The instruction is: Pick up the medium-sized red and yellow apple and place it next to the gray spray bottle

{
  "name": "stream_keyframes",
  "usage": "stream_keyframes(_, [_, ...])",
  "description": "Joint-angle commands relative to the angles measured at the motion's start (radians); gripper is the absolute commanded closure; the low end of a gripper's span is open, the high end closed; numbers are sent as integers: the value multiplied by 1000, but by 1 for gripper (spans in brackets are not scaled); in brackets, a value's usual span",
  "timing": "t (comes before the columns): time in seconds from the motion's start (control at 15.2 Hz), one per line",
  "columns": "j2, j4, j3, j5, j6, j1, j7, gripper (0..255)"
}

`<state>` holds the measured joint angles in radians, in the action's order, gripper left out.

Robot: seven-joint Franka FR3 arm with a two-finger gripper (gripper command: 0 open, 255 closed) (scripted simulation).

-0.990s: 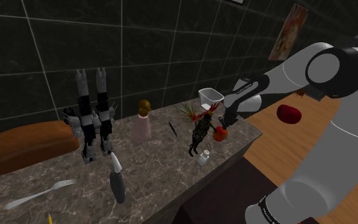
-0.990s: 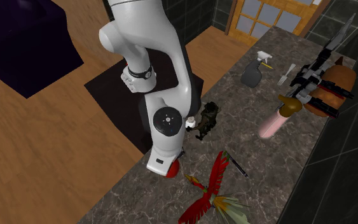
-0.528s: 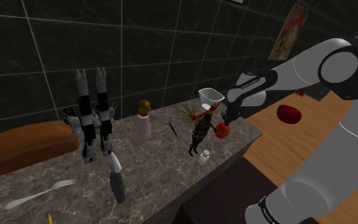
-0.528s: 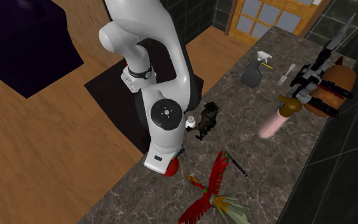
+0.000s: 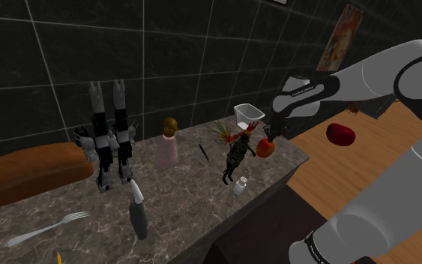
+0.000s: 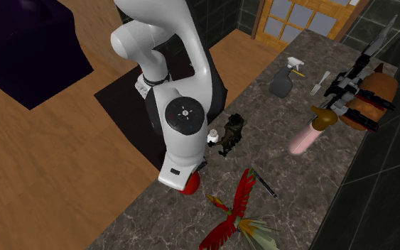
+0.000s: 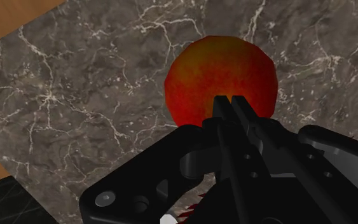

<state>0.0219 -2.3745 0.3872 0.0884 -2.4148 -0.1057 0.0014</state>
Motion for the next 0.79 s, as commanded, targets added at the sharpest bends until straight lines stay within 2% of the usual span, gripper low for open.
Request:
stream_keyframes(0.0, [-21,8,0,9,29,0,5,255])
stream_keyframes(0.73, [-119,70,-7,43,183,2,24,255])
